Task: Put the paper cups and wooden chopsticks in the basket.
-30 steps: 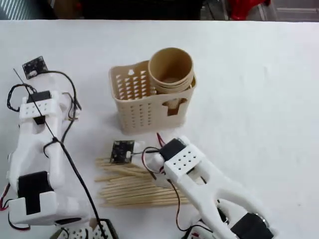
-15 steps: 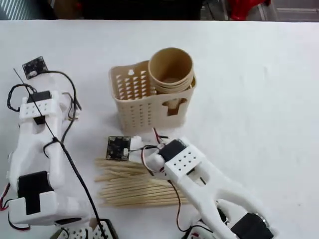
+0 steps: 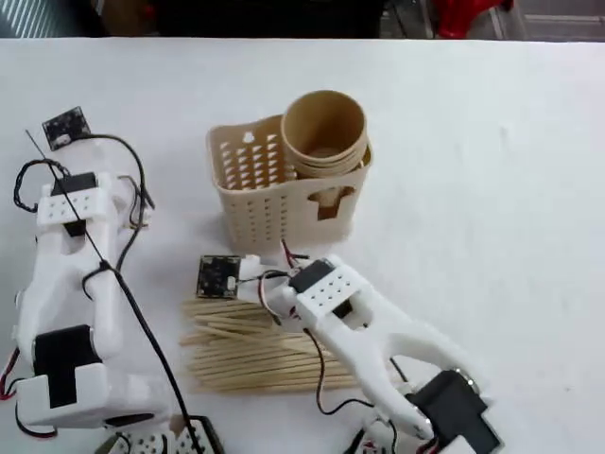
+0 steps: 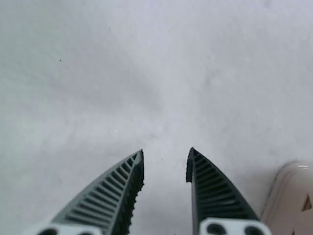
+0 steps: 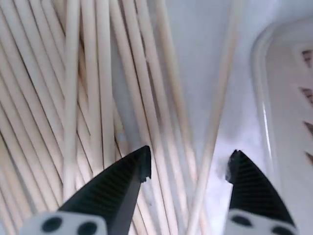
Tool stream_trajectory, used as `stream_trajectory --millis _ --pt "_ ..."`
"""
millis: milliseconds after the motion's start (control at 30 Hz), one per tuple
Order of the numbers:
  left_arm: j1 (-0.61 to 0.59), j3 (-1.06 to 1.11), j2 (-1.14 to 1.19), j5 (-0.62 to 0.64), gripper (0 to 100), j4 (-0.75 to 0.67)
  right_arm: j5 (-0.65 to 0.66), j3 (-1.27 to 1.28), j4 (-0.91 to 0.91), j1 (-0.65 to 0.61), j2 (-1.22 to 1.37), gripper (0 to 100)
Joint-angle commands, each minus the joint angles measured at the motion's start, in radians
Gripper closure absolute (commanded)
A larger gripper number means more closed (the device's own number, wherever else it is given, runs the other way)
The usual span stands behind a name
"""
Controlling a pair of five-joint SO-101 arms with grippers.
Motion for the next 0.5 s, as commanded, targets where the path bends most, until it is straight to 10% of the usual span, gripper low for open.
stream_trajectory --millis 0,467 --pt "-0.01 -0.012 -0.05 0.006 84 -0.017 0.051 -0.044 -0.013 0.008 0.027 75.4" --pt "-0.01 -0.012 -0.05 0.006 84 -0.017 0.075 -0.049 0.022 0.01 0.073 97.8"
